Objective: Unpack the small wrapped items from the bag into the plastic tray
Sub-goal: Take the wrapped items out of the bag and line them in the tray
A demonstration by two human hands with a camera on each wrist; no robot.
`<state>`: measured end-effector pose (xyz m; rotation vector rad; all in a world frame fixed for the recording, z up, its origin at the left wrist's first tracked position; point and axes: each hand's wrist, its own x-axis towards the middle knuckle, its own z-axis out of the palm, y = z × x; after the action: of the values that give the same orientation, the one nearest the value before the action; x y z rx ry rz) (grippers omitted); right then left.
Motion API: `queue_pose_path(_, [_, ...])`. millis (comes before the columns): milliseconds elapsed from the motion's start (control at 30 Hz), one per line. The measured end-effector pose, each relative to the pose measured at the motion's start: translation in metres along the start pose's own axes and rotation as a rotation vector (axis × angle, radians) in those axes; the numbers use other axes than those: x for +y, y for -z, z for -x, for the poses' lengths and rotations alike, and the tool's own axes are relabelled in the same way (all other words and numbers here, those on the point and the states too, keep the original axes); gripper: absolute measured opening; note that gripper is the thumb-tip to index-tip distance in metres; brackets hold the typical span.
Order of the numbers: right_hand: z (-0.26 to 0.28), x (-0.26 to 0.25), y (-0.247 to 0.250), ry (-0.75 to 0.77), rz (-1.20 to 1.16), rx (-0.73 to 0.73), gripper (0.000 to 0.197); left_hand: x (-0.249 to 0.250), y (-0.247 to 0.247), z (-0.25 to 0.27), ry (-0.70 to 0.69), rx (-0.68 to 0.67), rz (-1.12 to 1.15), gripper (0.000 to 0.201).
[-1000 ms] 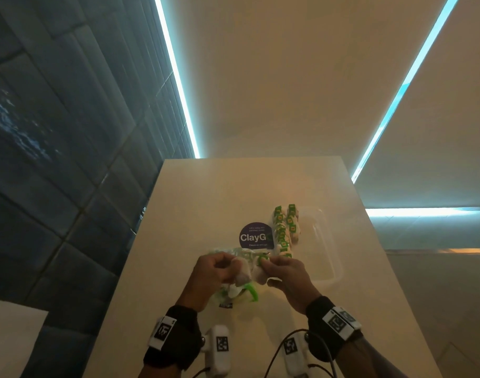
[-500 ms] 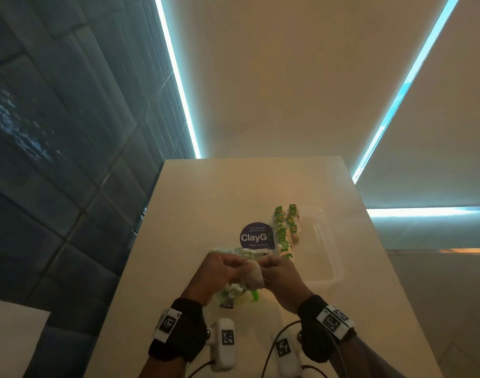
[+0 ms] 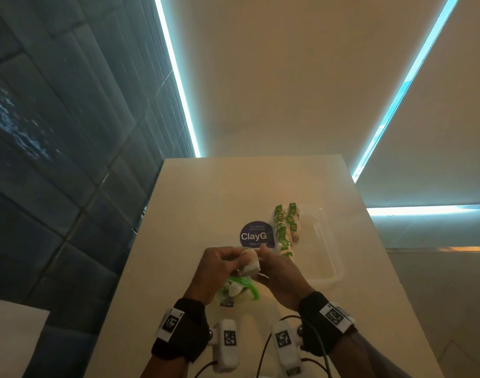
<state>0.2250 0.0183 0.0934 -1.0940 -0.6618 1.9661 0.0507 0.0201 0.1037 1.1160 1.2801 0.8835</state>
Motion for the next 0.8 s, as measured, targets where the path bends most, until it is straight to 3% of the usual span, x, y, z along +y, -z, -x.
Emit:
queue_pose_path(67, [0.000, 0.004, -0.001, -0.005, 0.034, -0.023, 0.027, 0.002, 0.000, -0.002, -0.031, 0.066, 0.016, 0.016])
queue_pose_path(167, [0.003, 0.008, -0.004, -0.008, 0.171, -0.135, 0.042, 0.005, 0.000, -0.004, -0.036, 0.141, 0.063, 0.011])
queue_pose_path(433, [0.005, 0.006, -0.011, -0.037, 0.335, -0.191, 0.022, 0.000, 0.007, -0.010, -0.012, 0.277, 0.071, 0.017])
queue_pose_path(567, [0.002, 0.007, -0.017, 0.015, 0.388, -0.099, 0.054, 0.002, 0.005, -0.008, -0.001, 0.306, 0.107, 0.015])
queue_pose_path(633, [0.001, 0.009, -0.021, 0.046, 0.399, -0.104, 0.060, 0.003, 0.003, -0.006, -0.001, 0.287, 0.113, 0.014])
queue_pose_path(800, [0.003, 0.011, -0.028, 0.059, 0.361, -0.137, 0.029, 0.002, 0.002, -0.006, 0.006, 0.285, 0.090, 0.014])
